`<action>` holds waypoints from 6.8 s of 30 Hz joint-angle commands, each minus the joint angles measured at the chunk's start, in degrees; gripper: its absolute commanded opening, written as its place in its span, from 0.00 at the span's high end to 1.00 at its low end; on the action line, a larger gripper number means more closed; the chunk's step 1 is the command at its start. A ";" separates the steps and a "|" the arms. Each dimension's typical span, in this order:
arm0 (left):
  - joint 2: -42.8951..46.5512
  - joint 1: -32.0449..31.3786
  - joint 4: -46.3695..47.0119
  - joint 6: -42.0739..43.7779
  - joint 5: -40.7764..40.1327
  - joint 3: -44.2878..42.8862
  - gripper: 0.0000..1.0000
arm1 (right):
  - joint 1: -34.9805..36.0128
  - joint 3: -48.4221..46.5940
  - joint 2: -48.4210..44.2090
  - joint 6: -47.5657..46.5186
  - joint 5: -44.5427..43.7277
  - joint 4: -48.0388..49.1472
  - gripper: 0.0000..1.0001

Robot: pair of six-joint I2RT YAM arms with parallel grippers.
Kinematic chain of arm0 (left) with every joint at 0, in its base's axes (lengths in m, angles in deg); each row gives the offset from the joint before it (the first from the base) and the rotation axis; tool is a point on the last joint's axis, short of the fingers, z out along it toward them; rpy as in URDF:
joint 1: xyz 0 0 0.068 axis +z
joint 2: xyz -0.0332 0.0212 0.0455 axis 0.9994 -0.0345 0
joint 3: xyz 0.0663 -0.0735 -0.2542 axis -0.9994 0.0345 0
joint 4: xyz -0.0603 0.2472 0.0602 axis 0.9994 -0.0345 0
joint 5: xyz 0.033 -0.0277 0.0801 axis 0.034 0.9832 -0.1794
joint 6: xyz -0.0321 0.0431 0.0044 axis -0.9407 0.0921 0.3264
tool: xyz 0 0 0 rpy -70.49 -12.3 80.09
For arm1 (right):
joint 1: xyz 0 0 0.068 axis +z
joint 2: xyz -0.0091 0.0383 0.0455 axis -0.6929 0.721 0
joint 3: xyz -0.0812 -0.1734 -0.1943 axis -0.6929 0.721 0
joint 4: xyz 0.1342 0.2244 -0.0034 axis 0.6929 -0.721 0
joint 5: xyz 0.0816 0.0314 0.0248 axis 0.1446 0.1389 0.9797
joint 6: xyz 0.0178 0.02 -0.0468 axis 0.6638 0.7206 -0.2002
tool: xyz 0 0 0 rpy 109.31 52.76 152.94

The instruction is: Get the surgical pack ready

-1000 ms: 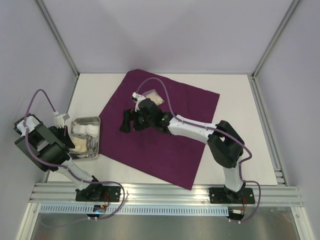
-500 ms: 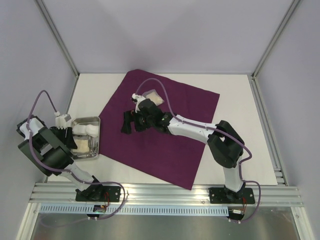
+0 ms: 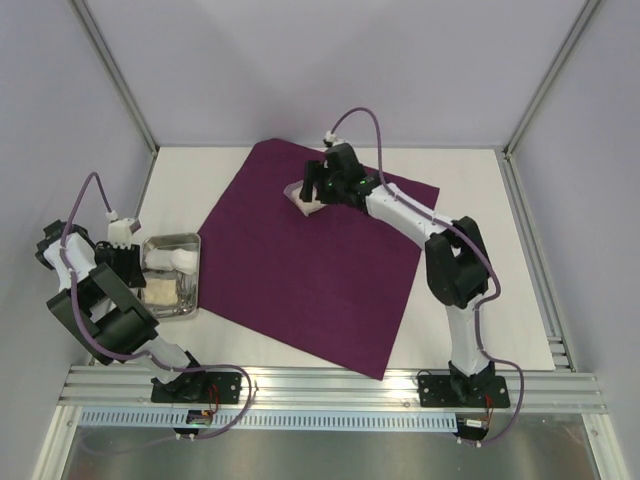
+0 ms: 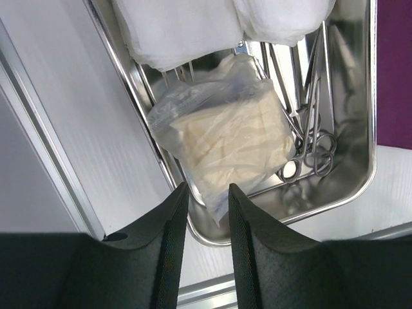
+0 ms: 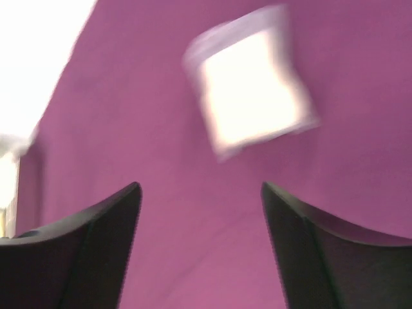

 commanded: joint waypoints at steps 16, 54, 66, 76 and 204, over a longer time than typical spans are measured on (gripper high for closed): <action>4.12 -4.31 1.26 -7.15 -2.72 -0.86 0.63 | -10.25 -24.69 26.74 -5.43 19.32 -0.65 0.32; 13.80 -20.93 -30.64 -7.77 48.15 -14.82 0.23 | 20.33 21.91 -26.17 -9.81 6.49 33.55 1.00; 16.61 -20.93 -23.27 -15.93 52.90 -12.97 0.20 | 21.48 21.11 -26.96 -9.47 12.29 37.14 1.00; 18.90 -20.93 -24.05 -16.12 57.13 -11.48 0.49 | 21.48 20.93 -24.94 -6.30 15.55 40.92 1.00; 1.76 8.69 13.30 -6.72 -3.61 13.75 0.88 | 20.25 -30.66 31.05 25.96 1.57 16.49 0.71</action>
